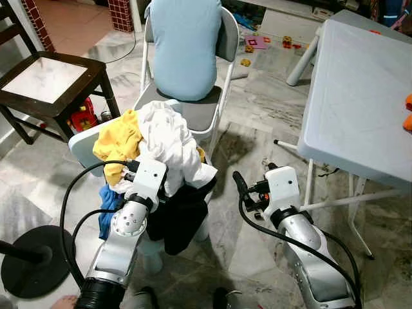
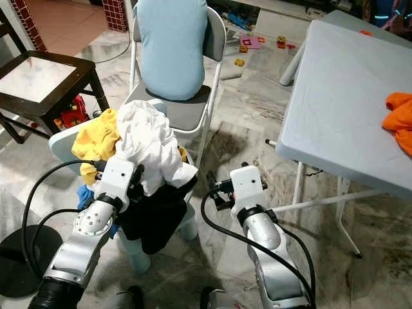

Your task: Hang hanger

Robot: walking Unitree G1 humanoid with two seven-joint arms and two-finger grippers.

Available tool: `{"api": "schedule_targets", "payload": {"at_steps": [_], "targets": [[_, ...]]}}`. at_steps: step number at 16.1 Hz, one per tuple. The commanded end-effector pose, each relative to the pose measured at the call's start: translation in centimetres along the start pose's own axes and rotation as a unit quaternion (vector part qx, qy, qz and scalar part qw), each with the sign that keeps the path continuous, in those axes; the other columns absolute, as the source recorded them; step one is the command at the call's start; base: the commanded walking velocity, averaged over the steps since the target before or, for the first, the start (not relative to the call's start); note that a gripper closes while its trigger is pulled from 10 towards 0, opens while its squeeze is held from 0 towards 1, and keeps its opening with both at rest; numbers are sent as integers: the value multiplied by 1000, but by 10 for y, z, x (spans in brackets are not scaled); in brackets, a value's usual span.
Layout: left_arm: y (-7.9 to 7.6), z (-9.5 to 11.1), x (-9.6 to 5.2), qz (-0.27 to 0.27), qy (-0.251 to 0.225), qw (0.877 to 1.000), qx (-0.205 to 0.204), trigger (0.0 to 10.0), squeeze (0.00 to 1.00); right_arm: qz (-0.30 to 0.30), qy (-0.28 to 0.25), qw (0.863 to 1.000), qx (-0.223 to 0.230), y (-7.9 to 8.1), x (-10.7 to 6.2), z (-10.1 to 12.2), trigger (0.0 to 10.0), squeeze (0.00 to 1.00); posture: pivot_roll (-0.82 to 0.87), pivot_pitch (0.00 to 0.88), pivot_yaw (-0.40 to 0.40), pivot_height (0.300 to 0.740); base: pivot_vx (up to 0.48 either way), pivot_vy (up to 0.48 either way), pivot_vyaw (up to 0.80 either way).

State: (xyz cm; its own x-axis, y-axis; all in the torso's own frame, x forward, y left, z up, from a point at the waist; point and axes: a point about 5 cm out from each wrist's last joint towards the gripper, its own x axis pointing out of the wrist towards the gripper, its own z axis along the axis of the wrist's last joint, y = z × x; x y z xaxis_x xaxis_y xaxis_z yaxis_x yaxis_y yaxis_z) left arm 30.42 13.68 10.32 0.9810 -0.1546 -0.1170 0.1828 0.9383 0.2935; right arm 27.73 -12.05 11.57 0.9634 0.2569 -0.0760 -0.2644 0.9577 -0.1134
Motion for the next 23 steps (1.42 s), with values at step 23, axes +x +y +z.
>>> {"api": "schedule_targets", "payload": {"at_steps": [23], "targets": [[8,96,-7,-33,-221,972,76,0,0,-20,4,999,42,10,12,-7,10000,0,10,172,-45,740,0,0,0]]}}
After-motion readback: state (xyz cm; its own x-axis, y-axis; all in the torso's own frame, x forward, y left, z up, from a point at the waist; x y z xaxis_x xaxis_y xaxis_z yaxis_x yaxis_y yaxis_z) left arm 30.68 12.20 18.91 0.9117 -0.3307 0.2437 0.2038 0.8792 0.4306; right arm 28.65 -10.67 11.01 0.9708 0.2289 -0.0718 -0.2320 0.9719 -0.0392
